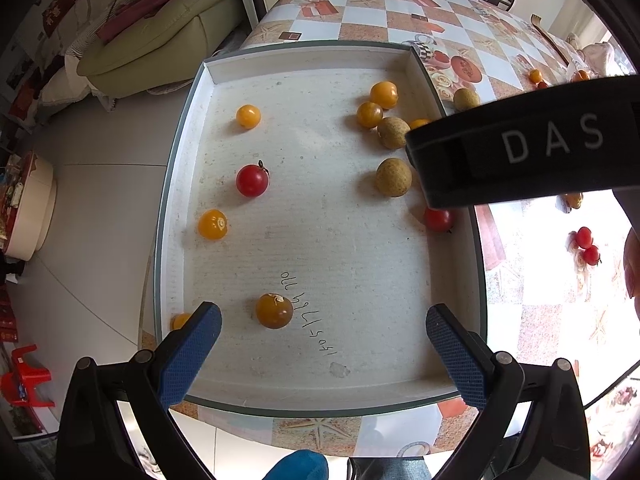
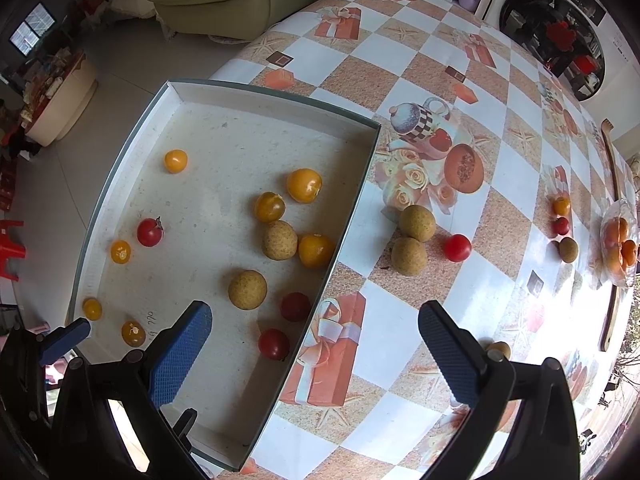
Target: Organize fruits
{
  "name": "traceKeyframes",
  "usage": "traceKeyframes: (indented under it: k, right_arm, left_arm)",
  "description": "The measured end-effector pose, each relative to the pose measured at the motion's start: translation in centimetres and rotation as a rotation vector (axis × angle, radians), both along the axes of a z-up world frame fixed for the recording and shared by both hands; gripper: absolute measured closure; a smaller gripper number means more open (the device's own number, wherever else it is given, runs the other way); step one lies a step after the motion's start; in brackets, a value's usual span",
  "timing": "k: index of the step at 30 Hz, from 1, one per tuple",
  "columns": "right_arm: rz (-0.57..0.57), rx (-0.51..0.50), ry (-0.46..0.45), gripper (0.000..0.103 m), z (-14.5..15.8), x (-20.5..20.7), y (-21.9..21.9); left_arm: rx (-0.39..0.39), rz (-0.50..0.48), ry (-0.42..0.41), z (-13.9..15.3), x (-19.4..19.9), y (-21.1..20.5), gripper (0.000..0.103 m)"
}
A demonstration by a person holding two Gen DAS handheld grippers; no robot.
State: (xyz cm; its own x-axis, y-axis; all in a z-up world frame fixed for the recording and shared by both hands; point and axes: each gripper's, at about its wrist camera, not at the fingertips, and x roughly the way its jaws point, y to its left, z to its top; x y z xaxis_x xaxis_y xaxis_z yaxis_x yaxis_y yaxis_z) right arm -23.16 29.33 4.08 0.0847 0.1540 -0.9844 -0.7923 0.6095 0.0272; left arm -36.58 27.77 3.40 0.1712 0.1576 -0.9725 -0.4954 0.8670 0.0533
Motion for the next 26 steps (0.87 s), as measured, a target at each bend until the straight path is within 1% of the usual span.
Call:
traceKeyframes:
  k: [7, 14, 18, 22, 26]
  right_arm:
    - [0.001, -0.001, 0.005, 0.000, -0.10, 0.04, 0.00]
    - [0.002, -0.001, 0.006, 0.000, -0.11, -0.06, 0.01]
    - [0.004, -0.004, 0.006, 0.000, -0.13, -0.20, 0.08]
    - [0.006, -0.004, 0.006, 0.000, -0.14, -0.40, 0.11]
    - [0.006, -0.007, 0.008, 0.000, -0.20, -0.47, 0.15]
  left_arm:
    - [0.001, -0.027, -0.008, 0.28, 0.28, -0.58, 0.000]
    - [0.003, -0.026, -0.005, 0.29, 0.40, -0.59, 0.000]
    - [-0.002, -0.010, -0.004, 0.20, 0.31, -0.44, 0.000]
    - [-0.002, 0.006, -0.024, 0.39, 0.21, -0.17, 0.000]
    - [0.007, -0.008, -0.033, 0.65, 0.19, -0.42, 0.000]
